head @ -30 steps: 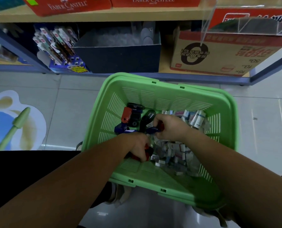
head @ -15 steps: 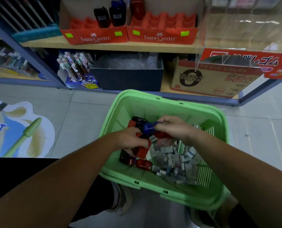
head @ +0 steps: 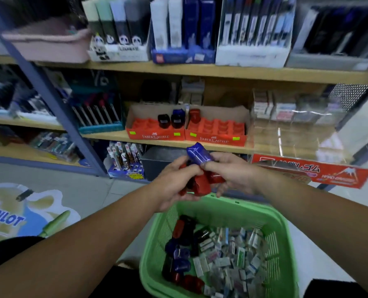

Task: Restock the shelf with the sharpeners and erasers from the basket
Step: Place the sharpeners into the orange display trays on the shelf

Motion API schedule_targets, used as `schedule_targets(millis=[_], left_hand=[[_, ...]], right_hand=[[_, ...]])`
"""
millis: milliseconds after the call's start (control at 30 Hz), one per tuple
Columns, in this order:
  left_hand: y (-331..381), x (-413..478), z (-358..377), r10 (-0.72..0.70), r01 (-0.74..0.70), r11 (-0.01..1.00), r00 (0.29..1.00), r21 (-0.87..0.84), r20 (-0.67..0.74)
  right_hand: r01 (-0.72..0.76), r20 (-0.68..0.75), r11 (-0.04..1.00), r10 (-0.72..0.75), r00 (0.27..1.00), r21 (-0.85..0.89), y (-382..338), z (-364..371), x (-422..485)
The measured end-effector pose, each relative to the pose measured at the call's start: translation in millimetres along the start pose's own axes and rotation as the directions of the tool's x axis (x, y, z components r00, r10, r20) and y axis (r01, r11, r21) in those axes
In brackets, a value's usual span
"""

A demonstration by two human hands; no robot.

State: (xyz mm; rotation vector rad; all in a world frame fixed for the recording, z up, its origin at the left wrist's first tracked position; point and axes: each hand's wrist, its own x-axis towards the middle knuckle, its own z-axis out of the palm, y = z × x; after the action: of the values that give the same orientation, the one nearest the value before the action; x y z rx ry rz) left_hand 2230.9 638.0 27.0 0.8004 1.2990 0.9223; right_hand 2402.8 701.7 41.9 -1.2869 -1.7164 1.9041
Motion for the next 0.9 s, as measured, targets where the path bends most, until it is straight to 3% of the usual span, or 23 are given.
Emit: schedule_targets(millis=[133, 367, 533, 700, 900], left_hand=[[33, 0, 0, 0.081, -0.083, 0.985, 0.997, -0.15, -0.019], [80, 20, -15, 0.04, -0.033, 0.994, 0.997, -0.103, 0.066], [82, 45, -15, 0.002, -0.001, 1.0, 0.993, -0.006, 0.114], [76, 71, -6, 0.044, -0.056, 0.996, 0.986, 0.073, 0.158], [91, 100, -13, 0.036, -0.03, 0.996, 0.996, -0.08, 0.082]], right_hand=[[0.08, -0.089, 0.993, -0.072, 0.993, 0.09, -36, 2, 4], [0.006, -0.079, 0.948, 0.021, 0.997, 0.319, -67, -22, 10], [-0.069, -0.14, 0.951, 0.115, 0.983, 0.3, -63, -25, 32], [-0.053, -0.218, 0.971, 0.105, 0.97, 0.232, -57, -40, 45], [0.0, -0.346, 0.925, 0.142, 0.928, 0.379, -56, -60, 62]])
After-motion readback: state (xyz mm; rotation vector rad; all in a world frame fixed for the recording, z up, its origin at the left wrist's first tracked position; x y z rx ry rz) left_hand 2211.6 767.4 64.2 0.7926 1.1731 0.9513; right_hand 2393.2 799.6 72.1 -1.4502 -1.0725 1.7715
